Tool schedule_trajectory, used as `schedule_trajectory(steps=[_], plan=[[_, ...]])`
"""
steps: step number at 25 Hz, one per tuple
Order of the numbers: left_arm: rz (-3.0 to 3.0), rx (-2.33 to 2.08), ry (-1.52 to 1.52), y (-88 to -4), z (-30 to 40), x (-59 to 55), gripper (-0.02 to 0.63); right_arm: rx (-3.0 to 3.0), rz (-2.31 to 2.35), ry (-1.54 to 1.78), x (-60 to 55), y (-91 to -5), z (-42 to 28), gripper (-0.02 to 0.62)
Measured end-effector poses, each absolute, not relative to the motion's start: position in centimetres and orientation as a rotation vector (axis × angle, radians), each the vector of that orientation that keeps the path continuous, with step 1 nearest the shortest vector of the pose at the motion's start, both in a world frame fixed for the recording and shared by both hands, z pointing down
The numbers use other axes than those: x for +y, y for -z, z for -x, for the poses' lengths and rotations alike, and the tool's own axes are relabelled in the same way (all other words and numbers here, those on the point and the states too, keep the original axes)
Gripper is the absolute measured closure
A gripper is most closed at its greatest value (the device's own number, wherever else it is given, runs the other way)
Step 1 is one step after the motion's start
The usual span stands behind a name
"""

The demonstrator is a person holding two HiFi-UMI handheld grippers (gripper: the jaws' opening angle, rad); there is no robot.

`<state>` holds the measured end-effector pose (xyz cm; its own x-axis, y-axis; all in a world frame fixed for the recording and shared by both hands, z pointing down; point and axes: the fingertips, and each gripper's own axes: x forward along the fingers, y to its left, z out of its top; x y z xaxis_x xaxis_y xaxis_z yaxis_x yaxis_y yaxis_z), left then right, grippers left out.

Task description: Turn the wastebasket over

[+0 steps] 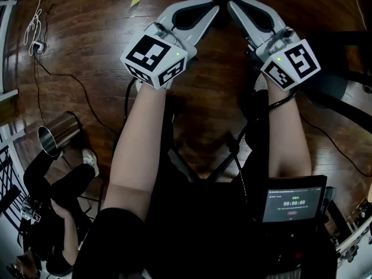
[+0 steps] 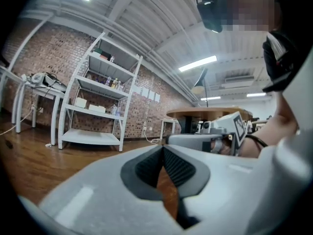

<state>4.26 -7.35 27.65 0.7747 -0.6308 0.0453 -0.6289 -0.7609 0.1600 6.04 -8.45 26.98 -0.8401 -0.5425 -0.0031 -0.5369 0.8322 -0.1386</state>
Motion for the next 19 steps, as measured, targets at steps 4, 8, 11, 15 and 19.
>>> schedule_trajectory(steps=[4,8,11,15,19], plan=[[-2.793,-1.008,-0.002,-28.2,-4.1,-7.7,0.604,3.027,0.831,0.148,-7.6,-27.6,-4.9,0.586],[-2.777,-1.018,0.002,-28.4,-3.8,-7.9,0.604,3.022,0.838,0.169,-7.6,-28.0,-5.1,0.586],[-2.776,-1.019,0.023,-28.0,-3.9,-8.1,0.604,3.011,0.855,0.182,-8.0,-28.0,-5.6,0.586],[-2.780,-1.011,0.013,-28.0,-4.0,-8.3,0.604,3.012,0.864,0.192,-8.3,-28.3,-5.7,0.586],[-2.775,-1.011,0.001,-28.3,-3.8,-8.6,0.604,3.024,0.865,0.193,-8.5,-28.7,-5.7,0.586]])
